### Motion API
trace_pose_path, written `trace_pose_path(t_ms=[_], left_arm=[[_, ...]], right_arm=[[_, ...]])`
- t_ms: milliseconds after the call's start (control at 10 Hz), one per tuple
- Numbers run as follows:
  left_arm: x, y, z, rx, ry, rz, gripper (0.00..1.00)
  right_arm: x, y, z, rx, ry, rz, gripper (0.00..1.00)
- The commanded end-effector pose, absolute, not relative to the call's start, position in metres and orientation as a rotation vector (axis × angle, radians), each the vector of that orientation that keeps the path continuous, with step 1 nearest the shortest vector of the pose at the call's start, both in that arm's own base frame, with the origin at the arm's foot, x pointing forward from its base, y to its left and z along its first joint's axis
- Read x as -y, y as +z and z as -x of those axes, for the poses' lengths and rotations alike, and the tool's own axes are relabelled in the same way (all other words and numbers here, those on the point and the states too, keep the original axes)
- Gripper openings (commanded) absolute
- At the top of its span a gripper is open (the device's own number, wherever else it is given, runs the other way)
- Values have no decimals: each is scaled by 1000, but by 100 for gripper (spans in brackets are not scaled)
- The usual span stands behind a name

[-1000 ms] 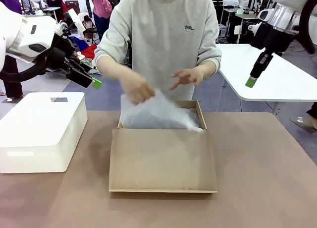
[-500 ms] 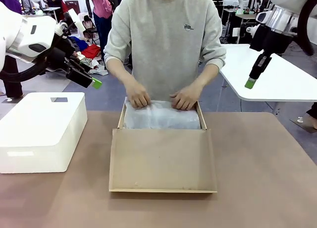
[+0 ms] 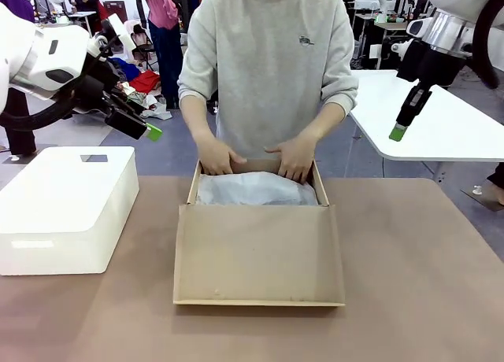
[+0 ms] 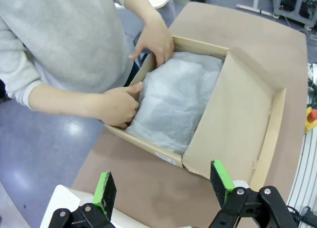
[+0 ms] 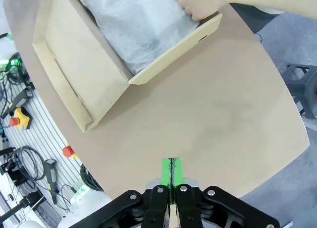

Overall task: Pack the shoes into the box.
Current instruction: Close the Shoes Box.

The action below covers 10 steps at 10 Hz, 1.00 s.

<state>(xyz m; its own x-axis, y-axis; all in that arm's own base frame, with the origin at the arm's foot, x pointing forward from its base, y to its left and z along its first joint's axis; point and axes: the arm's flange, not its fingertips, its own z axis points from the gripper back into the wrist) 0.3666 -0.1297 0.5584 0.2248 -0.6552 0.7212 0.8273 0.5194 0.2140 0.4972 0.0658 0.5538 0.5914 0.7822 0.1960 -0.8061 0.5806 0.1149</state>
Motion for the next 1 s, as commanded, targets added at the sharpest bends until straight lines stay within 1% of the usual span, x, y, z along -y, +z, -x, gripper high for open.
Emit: trace_pose_path(t_ms=[0, 200, 400, 600, 900], left_arm=[[129, 558, -367, 866, -1036, 247, 100], [129, 558, -367, 866, -1036, 247, 100], [129, 558, -367, 866, -1036, 247, 100], [129, 558, -367, 866, -1036, 247, 100], [129, 558, -367, 866, -1036, 247, 100]], right_arm=[[-66, 554, -497, 129, 931, -200, 0], [-56, 542, -497, 176, 1000, -264, 0], [-43, 529, -491, 215, 1102, -372, 0], [-33, 516, -475, 303, 1181, -442, 0], [-24, 490, -450, 379, 1190, -448, 0]])
